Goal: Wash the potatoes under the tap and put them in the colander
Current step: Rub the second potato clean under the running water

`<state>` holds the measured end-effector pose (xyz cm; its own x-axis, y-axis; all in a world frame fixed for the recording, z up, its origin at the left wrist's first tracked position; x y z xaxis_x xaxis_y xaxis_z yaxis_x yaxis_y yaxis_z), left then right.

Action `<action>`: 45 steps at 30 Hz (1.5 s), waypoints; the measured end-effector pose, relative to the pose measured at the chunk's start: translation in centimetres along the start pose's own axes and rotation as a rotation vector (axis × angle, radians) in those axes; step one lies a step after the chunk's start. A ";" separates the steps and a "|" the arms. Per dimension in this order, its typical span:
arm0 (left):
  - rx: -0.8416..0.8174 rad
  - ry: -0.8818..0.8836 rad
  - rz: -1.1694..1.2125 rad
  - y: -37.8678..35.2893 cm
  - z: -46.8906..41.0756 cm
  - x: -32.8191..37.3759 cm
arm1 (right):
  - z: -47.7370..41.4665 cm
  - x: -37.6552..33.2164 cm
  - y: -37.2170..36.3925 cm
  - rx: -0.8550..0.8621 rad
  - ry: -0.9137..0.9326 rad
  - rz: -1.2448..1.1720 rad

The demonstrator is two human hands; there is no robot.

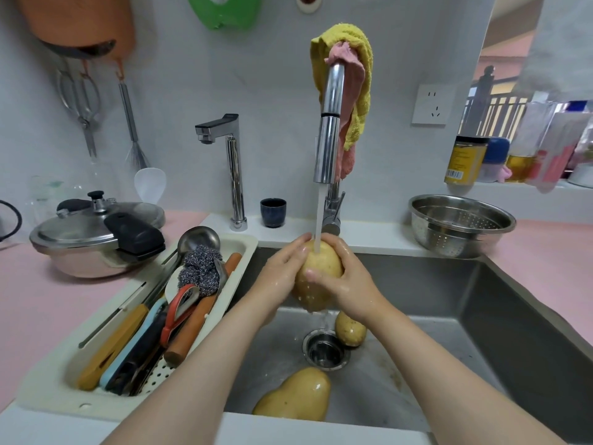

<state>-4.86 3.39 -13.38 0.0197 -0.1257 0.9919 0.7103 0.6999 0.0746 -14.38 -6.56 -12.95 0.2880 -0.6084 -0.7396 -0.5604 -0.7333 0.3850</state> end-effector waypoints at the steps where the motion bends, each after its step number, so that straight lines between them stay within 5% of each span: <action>1: -0.037 0.000 -0.008 -0.4 0.1 -0.1 | -0.2 -0.2 0.0 0.018 -0.009 -0.020; 7: 0.123 0.096 -0.104 -0.1 -0.1 -0.6 | -1.1 -1.1 -2.3 -0.109 0.053 0.417; 10: 0.097 0.272 -0.091 0.1 0.1 -2.1 | -0.9 -1.1 -3.2 -0.174 0.019 0.395; 12: 0.126 0.228 -0.113 0.2 0.0 -1.8 | -1.0 -1.2 -3.1 -0.148 0.035 0.403; 16: 0.173 -0.078 -0.395 -1.2 0.4 0.5 | -1.3 -0.3 -0.8 0.190 -0.112 0.156; 20: 0.056 -0.220 -0.679 -3.5 0.9 0.5 | 0.2 2.1 1.6 0.420 -0.467 -0.201; 24: -0.011 -0.305 -0.507 -3.9 0.9 0.8 | 1.9 5.3 1.2 0.574 -0.794 -0.609; 28: 0.037 -0.197 -0.138 -3.0 1.0 1.1 | 2.0 6.0 -0.6 0.461 -0.896 -0.717; 31: 0.215 0.053 0.065 -1.0 1.0 0.6 | 1.2 4.3 -1.7 0.256 -0.718 -0.647; 33: 0.252 0.060 0.052 -0.2 0.9 0.6 | 0.8 3.5 -2.0 0.184 -0.613 -0.634; 37: -0.030 -0.078 0.022 -1.5 1.0 1.1 | 1.4 4.6 -1.5 0.206 -0.799 -0.668; 40: -0.170 -0.148 -0.209 -2.9 1.0 1.0 | 2.3 5.0 -1.4 0.175 -0.938 -0.764; 45: 0.166 -0.009 -0.038 -1.8 0.5 0.9 | 1.6 5.1 -1.5 0.120 -0.793 -0.582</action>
<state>-6.47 2.38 -12.55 -0.0120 -0.1483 0.9889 0.5844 0.8014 0.1273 -13.35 -8.10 -18.23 -0.0353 0.2479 -0.9681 -0.5839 -0.7913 -0.1813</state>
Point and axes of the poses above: each hand's wrist, its own z-axis away from the middle knuckle, its own y-axis out of the back of the hand, x = y × z, the point moved 7 cm from there along -z, towards the middle knuckle, and after that the axes turned 14 degrees about y, right-handed, at the moved point
